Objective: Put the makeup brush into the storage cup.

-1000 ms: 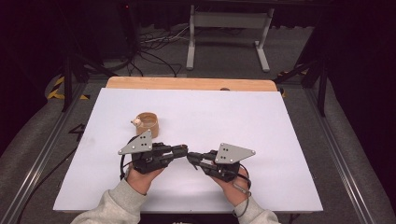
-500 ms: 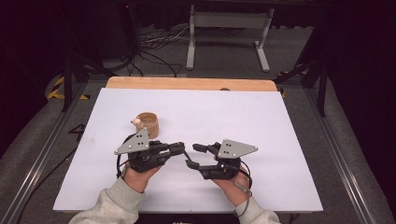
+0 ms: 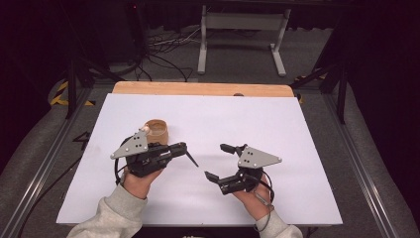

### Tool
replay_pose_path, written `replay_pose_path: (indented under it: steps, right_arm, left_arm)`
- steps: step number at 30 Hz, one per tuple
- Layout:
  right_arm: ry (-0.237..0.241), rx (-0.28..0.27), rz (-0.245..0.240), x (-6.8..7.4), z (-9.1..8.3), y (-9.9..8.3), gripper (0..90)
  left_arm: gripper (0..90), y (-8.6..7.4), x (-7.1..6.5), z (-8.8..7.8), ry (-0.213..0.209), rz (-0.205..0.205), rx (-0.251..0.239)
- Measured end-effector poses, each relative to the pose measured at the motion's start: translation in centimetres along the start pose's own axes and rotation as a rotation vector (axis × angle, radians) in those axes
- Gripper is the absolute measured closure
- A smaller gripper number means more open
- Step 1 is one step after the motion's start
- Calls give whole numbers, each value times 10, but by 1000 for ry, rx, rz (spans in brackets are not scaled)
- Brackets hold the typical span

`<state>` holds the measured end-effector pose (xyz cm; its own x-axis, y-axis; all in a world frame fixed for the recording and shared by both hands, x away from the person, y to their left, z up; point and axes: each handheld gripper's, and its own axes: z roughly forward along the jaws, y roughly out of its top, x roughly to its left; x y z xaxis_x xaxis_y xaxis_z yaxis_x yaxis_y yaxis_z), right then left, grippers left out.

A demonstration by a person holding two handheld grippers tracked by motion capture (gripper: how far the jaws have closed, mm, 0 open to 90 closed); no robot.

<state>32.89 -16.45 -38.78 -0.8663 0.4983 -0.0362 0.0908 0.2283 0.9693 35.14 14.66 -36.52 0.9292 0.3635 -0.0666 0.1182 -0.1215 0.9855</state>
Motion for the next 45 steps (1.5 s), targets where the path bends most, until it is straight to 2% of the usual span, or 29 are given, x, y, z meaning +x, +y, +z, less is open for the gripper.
replay_pose_path:
  steps: [2,10,18,24,36,45]
  right_arm:
    - [3,7,3,-3,-4,0,46]
    - [-60,-4,29,-12,-25,-4,36]
    - [-103,-5,41,-19,-44,-9,36]
    - [-131,-5,45,-23,-55,-11,36]
    - [-166,14,64,-28,-65,-19,37]
    - [-194,0,66,-33,-71,-24,31]
  left_arm:
    - [834,2,3,-3,12,2,-2]
    - [834,9,15,-12,66,2,-9]
    - [835,18,29,-18,130,18,3]
    - [834,20,40,-23,178,8,5]
    - [834,22,60,-33,256,-6,7]
    - [834,20,71,-40,326,-20,2]
